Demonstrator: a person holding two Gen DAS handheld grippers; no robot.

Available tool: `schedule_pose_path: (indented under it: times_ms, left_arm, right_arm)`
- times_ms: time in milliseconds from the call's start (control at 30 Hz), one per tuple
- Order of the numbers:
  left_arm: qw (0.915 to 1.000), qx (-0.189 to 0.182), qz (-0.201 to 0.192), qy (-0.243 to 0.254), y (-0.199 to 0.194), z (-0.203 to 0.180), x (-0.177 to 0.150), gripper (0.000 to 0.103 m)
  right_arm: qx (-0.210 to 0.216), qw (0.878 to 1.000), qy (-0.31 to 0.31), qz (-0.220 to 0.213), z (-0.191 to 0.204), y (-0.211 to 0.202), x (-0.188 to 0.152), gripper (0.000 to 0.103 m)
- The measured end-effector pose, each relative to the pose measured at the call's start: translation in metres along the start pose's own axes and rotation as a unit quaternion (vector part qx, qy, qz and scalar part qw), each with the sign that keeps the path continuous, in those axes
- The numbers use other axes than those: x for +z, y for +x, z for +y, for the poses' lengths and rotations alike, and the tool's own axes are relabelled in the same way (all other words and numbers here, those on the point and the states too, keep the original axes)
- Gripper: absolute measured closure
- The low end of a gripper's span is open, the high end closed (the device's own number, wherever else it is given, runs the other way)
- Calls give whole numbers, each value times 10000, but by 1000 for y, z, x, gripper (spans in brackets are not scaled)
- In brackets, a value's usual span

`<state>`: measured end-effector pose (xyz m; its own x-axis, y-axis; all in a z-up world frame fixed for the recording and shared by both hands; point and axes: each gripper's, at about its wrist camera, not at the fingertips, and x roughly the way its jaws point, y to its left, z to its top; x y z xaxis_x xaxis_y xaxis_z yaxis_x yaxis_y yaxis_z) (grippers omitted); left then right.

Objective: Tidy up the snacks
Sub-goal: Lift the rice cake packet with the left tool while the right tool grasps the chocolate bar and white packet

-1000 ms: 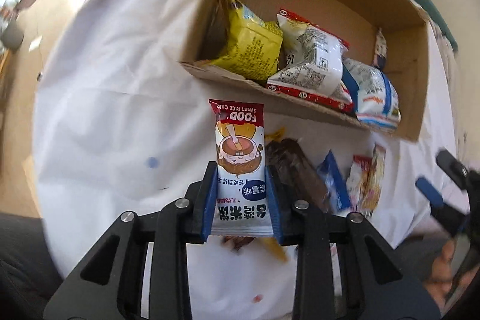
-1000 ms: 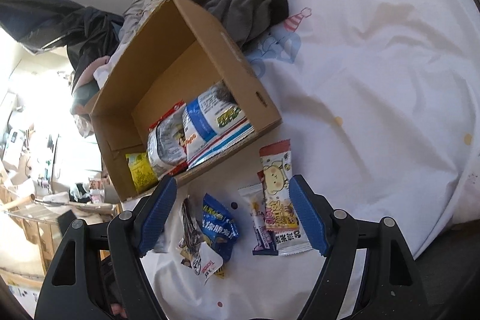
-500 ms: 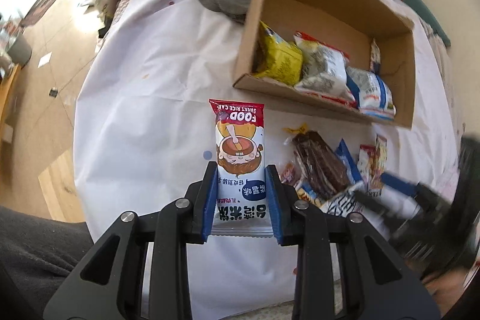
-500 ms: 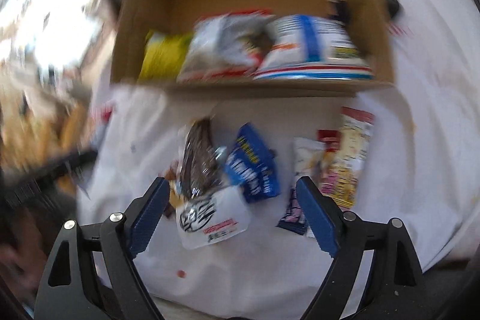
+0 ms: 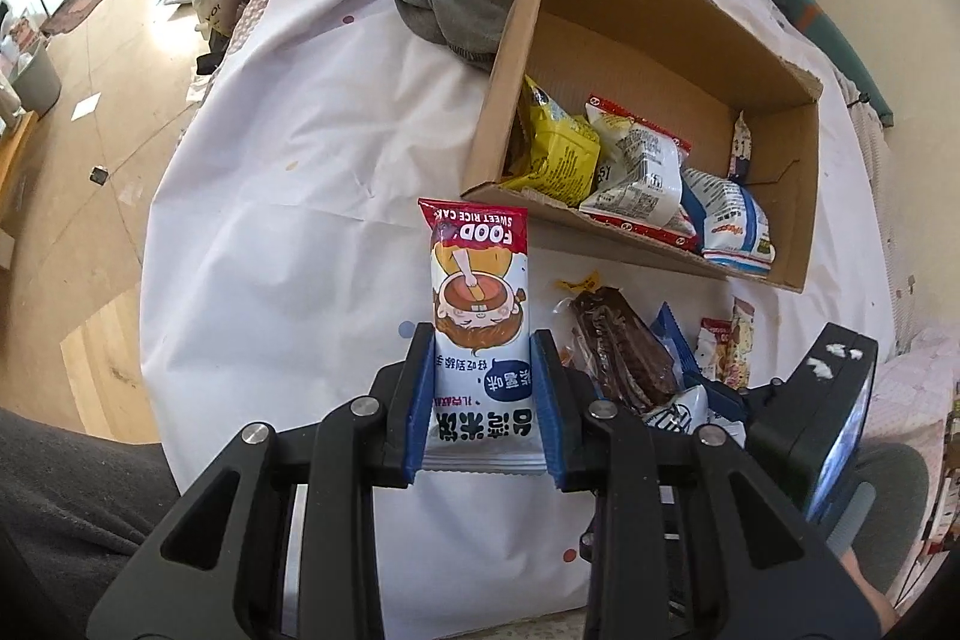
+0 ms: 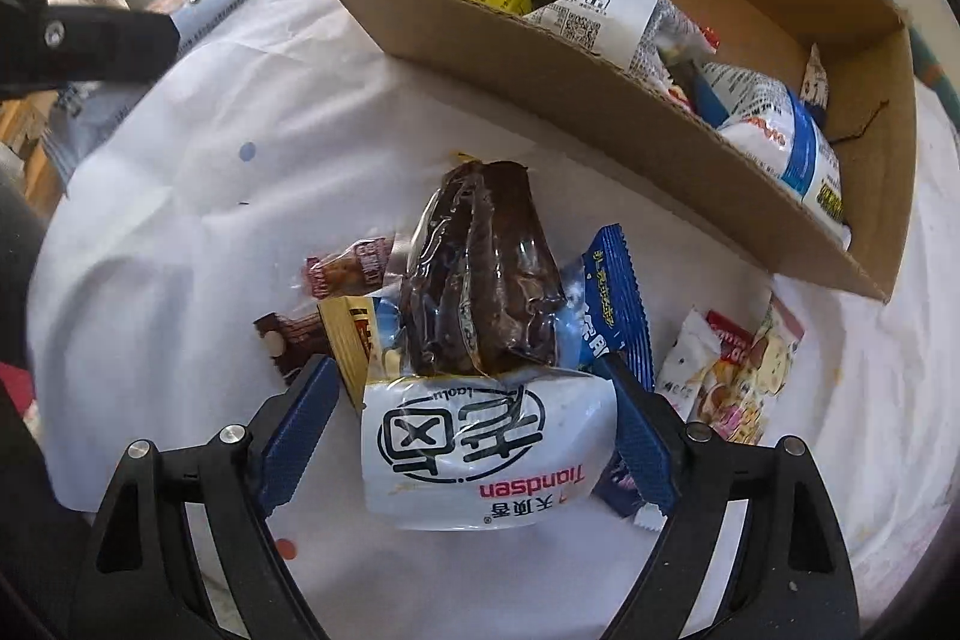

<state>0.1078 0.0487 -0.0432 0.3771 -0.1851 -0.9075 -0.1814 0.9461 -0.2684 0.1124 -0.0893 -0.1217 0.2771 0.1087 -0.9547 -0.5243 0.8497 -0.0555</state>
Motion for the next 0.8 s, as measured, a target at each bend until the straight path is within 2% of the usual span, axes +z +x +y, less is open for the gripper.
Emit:
schedule_pose_path:
  times_ms: [100, 200, 300, 667, 733, 767, 800]
  left_arm:
    - [10000, -40, 6, -25, 0, 0, 0, 76]
    - [10000, -47, 6, -31, 0, 0, 0, 76]
    - [10000, -73, 1, -37, 0, 1, 0, 76]
    - [9999, -67, -26, -69, -1, 1, 0, 76]
    - [9999, -56, -33, -81, -1, 2, 0, 76]
    - [9999, -47, -37, -81, -1, 2, 0, 76]
    - [9999, -40, -40, -83, -1, 2, 0, 76]
  right_arm:
    - [16, 9999, 33, -151, -1, -3, -2, 18]
    - [-98, 9996, -54, -252, -2, -5, -8, 30]
    - [18, 9995, -26, -323, -8, -8, -18, 34]
    - [574, 9959, 234, -662, -31, -44, -33, 40]
    - [729, 9952, 203, -615, -31, -47, -34, 75]
    - [702, 9956, 203, -588, -32, -48, -36, 97]
    - [730, 9952, 214, -608, -33, -50, -36, 93]
